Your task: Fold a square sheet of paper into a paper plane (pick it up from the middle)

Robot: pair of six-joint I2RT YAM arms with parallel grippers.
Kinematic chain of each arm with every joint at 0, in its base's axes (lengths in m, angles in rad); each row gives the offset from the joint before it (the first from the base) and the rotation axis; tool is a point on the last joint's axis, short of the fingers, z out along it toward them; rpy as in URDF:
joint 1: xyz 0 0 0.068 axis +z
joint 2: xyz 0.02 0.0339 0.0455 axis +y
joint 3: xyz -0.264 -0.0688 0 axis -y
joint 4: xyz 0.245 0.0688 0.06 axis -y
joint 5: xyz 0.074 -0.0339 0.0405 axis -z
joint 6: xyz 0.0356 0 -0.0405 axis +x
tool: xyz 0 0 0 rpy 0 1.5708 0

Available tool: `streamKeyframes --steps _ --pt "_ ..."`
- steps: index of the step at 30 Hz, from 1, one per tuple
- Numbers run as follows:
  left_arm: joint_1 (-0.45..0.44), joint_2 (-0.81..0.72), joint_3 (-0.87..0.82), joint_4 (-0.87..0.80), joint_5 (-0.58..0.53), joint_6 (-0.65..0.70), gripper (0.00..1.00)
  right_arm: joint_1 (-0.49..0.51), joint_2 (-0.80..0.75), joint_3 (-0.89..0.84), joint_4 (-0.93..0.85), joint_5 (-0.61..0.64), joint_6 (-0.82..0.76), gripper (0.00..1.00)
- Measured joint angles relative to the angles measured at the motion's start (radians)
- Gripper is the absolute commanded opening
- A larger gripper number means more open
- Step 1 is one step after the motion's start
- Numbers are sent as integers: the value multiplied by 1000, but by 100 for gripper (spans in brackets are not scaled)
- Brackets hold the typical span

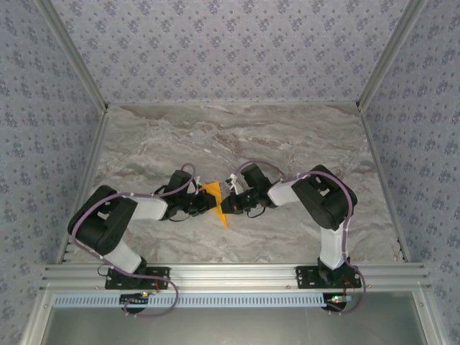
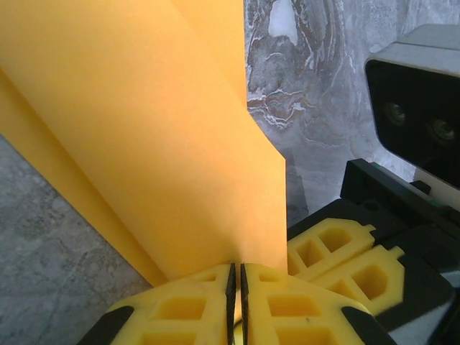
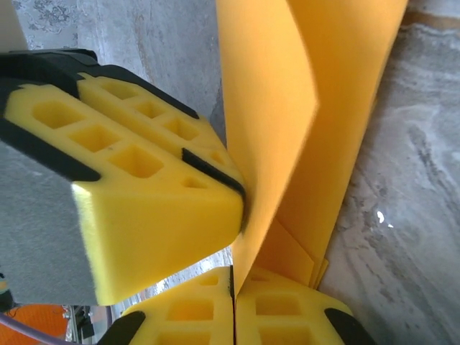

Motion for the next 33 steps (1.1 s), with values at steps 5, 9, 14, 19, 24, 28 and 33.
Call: streamKeyframes --steps 5,9,14,19,24,28,33 --pt "-4 15 2 4 -5 0 15 5 -32 -1 -51 21 -31 18" --pt "-4 16 3 5 -9 0 15 11 -50 -1 -93 41 -57 20" --pt "-4 16 3 4 -13 0 14 21 -62 -2 -113 61 -86 23" --pt "-4 16 12 3 -17 0 14 39 -77 1 -143 97 -127 25" --pt "-4 16 18 3 -19 0 14 60 -84 19 -192 147 -174 19" --pt "-4 18 18 3 -20 0 15 64 -84 20 -203 177 -191 8" --pt "-4 18 19 3 -20 0 14 60 -84 8 -188 178 -180 2"
